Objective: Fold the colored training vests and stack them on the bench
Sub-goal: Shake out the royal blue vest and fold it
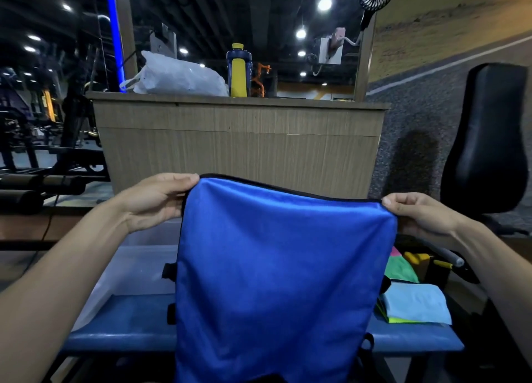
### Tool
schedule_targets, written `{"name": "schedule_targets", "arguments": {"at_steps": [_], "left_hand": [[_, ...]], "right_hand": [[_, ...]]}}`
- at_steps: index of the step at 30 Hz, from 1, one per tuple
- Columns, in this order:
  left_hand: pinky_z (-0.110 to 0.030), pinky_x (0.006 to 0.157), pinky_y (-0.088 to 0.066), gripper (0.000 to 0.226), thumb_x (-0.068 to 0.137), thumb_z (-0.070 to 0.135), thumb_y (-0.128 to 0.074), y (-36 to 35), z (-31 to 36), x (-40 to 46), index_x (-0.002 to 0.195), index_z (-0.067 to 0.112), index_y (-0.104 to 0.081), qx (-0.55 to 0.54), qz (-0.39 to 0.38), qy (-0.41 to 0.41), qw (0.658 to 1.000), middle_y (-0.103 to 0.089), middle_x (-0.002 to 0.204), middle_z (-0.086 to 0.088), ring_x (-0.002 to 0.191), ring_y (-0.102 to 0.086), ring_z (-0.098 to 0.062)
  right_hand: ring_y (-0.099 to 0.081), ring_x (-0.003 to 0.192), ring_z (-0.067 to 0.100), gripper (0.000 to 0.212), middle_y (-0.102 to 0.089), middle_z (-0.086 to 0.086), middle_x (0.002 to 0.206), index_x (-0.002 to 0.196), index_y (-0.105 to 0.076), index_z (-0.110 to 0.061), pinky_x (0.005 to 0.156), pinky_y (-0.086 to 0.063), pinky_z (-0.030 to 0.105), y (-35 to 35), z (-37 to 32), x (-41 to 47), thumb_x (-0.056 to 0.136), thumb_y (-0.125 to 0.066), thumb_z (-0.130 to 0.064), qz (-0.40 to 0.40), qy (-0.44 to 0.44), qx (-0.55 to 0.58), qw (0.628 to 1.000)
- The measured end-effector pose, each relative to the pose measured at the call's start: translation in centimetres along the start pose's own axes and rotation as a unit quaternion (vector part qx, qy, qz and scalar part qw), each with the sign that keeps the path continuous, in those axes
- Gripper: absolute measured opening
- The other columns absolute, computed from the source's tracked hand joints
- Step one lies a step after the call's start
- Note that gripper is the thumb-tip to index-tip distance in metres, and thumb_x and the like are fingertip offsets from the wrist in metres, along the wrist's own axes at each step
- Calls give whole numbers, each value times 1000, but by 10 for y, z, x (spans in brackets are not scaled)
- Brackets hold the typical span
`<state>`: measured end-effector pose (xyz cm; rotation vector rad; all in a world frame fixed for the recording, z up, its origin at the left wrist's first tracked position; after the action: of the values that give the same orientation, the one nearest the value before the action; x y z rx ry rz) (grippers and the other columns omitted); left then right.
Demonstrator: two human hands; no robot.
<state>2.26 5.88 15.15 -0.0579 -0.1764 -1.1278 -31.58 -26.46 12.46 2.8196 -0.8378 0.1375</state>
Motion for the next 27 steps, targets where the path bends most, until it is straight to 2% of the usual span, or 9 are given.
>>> {"name": "schedule_targets", "arguments": {"at_steps": [2,5,9,12,15,19,22,25,27], "left_hand": [[-31,80,-58,35,85,30,-69,6,-1,3,110,6,-74,31,31,1,999,-73,108,-9,98,-69,-20],[-33,81,-52,14,99,18,-61,19,-4,8,100,10,-72,86,110,-15,990,-72,102,-9,90,-69,-17],[-35,78,-49,15,100,17,-62,29,-6,12,92,14,-74,127,193,-55,971,-71,94,-4,86,-61,-19],[-34,75,-49,16,101,18,-61,27,-3,13,94,14,-75,135,208,-69,966,-71,97,-3,86,-62,-17],[-34,74,-48,18,102,16,-59,23,-1,14,94,11,-74,134,196,-70,969,-70,94,-3,83,-60,-17],[-33,79,-46,26,105,13,-49,15,-5,7,85,7,-64,123,98,-24,987,-64,82,0,84,-54,-22],[-35,91,-50,27,104,20,-47,0,4,-17,106,1,-66,45,-17,-24,999,-65,101,-11,97,-59,-25],[-26,63,-48,19,98,25,-60,-32,38,-56,88,9,-64,-46,-141,-95,984,-59,81,-10,72,-57,-18],[-26,45,-27,16,98,21,-59,-67,63,-78,83,14,-61,-60,-201,-151,966,-45,64,-9,50,-40,-19]], "right_hand": [[-66,78,15,61,-67,8,87,81,-75,-14,73,-59,30,0,2,-2,38,-102,-49,-11,-14,-5,1000],[-69,78,19,64,-72,13,89,88,-78,-10,70,-61,29,-3,3,-6,39,-103,-43,-23,-40,-66,997],[-60,65,21,31,-65,16,80,91,-70,0,55,-52,27,-13,0,-6,75,-83,-24,5,-32,-142,989],[-48,61,26,17,-59,13,70,92,-63,4,43,-49,26,-18,-2,-2,94,-68,-12,51,16,-176,983],[-48,62,17,16,-60,2,65,89,-62,-2,57,-45,32,-19,-4,-1,96,-65,-16,90,61,-221,969],[-61,71,18,17,-62,9,80,90,-59,-6,70,-53,33,-21,2,-6,86,-67,-21,52,25,-42,997],[-60,73,20,17,-56,13,84,92,-54,-4,68,-56,28,-26,-7,-23,88,-68,-13,-36,10,71,997],[-62,64,15,17,-61,10,76,85,-61,-5,57,-54,23,-26,-34,-46,81,-74,-15,-105,66,146,982],[-60,63,12,34,-60,6,76,85,-65,-11,57,-50,21,-28,-47,-49,69,-90,-26,-105,89,141,980]]}}
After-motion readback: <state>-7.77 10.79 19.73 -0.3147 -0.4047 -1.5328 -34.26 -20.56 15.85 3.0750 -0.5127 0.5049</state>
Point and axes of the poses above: each hand's wrist, its own x-axis towards the middle knuckle, its own y-axis out of the back of the hand, z = x × y, the point moved 6 cm from there along x, towards the middle knuckle
